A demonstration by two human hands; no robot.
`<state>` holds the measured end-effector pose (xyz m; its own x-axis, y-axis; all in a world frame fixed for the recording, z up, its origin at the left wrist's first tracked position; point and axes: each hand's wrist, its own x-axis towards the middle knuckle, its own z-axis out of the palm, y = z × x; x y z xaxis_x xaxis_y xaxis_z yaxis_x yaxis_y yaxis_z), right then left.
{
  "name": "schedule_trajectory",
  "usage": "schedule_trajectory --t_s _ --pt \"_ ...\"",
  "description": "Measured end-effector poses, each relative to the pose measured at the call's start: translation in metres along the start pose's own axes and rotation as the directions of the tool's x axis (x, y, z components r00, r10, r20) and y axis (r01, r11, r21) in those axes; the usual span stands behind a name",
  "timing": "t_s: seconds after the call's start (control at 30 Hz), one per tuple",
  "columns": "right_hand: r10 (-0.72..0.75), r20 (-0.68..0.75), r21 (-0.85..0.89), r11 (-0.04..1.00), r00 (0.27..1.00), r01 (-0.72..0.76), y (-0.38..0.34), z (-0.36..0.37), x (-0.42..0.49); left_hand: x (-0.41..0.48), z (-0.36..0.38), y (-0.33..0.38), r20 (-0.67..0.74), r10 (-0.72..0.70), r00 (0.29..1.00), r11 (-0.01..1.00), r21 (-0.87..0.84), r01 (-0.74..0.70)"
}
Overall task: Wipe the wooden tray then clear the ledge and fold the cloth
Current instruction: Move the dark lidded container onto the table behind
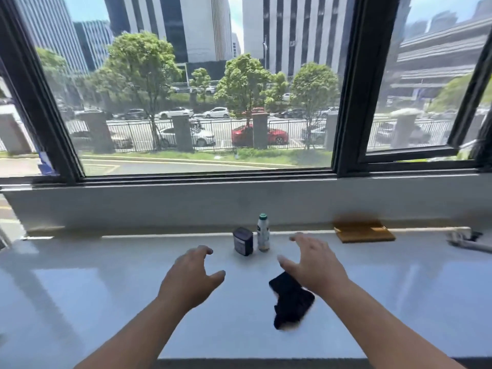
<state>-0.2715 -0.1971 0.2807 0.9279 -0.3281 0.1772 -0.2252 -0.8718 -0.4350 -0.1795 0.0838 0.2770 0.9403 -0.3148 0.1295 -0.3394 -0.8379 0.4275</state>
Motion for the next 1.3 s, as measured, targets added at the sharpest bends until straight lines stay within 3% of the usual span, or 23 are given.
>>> schedule_trajectory --t_s 0.17,0.3,0.47,0.9,1.1,1.3 --pt "0.058 -0.023 0.062 0.996 0.998 -0.056 0.061 -0.016 0.021 0.044 0.036 0.066 0.041 0.077 0.996 0.996 0.033 -0.079" --pt "0.089 0.015 0.086 0.992 0.996 -0.09 0.088 0.001 0.039 0.083 0.059 0.078 0.067 0.052 0.996 0.998 0.044 -0.055" --pt "0.14 0.115 0.042 0.988 0.983 -0.146 0.111 0.03 0.067 0.127 0.091 0.06 0.127 0.053 0.99 0.998 0.03 -0.057" --pt "0.189 0.066 -0.018 0.982 0.98 -0.188 0.056 0.08 0.238 0.315 0.097 -0.012 0.127 0.031 0.991 1.0 -0.005 -0.03" --pt "0.189 0.282 -0.033 0.982 0.941 -0.187 0.064 0.157 0.259 0.336 0.156 -0.038 0.297 -0.029 0.954 0.999 0.05 0.014" --pt "0.217 0.459 0.084 0.955 0.861 -0.285 0.09 0.227 0.312 0.371 0.202 -0.058 0.315 -0.122 0.941 0.991 0.098 0.095"
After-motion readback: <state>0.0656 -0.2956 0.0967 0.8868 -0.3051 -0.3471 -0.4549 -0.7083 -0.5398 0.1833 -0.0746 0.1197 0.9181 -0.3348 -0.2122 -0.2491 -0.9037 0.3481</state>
